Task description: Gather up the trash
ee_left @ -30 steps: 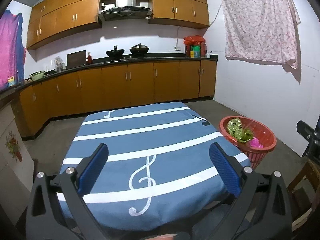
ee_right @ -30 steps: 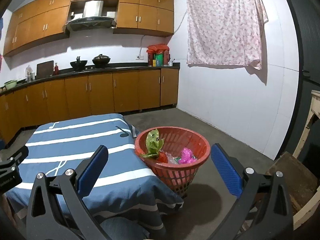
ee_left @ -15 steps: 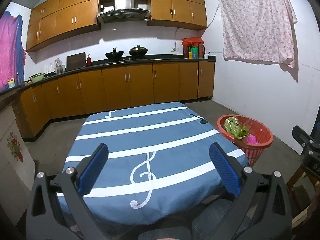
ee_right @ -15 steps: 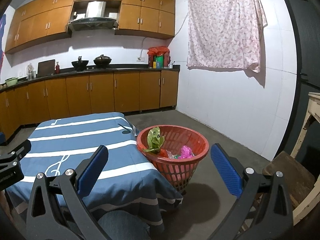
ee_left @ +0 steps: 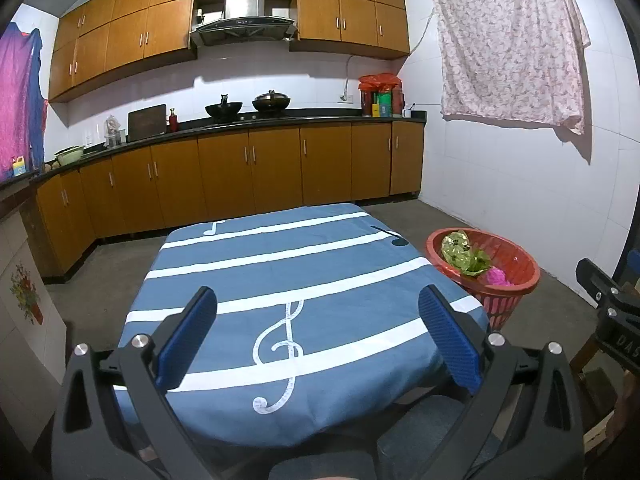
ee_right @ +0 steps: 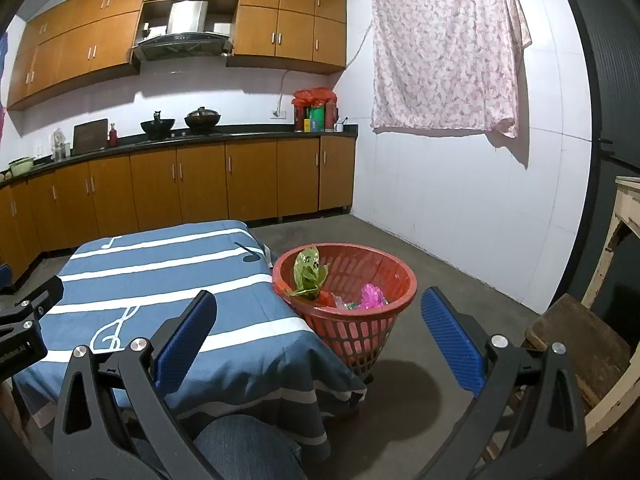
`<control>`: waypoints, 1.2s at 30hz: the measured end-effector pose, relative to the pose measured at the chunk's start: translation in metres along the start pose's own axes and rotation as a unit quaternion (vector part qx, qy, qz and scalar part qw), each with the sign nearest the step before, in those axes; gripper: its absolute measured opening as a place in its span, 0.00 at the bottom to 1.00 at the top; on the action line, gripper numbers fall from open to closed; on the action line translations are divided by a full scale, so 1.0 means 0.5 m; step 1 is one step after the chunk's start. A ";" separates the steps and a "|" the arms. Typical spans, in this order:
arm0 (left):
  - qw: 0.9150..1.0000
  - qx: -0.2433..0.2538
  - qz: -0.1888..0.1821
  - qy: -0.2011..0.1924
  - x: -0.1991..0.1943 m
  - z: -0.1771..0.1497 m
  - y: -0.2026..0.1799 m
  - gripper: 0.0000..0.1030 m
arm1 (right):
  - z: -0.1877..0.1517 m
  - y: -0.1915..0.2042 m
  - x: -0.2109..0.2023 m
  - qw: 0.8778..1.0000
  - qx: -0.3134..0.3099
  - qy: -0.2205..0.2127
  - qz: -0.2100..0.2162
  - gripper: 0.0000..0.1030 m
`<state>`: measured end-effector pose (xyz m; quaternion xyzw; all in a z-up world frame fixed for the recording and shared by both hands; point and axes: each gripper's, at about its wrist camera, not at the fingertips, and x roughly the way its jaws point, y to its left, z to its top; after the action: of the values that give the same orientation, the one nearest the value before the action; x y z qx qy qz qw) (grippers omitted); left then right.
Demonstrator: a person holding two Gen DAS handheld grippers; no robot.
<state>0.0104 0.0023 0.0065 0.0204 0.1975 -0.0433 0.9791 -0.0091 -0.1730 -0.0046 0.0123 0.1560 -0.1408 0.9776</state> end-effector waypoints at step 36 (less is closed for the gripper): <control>1.000 -0.002 -0.002 0.001 -0.004 -0.006 0.000 0.96 | -0.009 0.003 0.003 1.000 -0.002 0.010 0.001 0.98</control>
<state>0.0073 0.0028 0.0047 0.0176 0.1982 -0.0448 0.9790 -0.0086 -0.1719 -0.0095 0.0122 0.1657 -0.1394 0.9762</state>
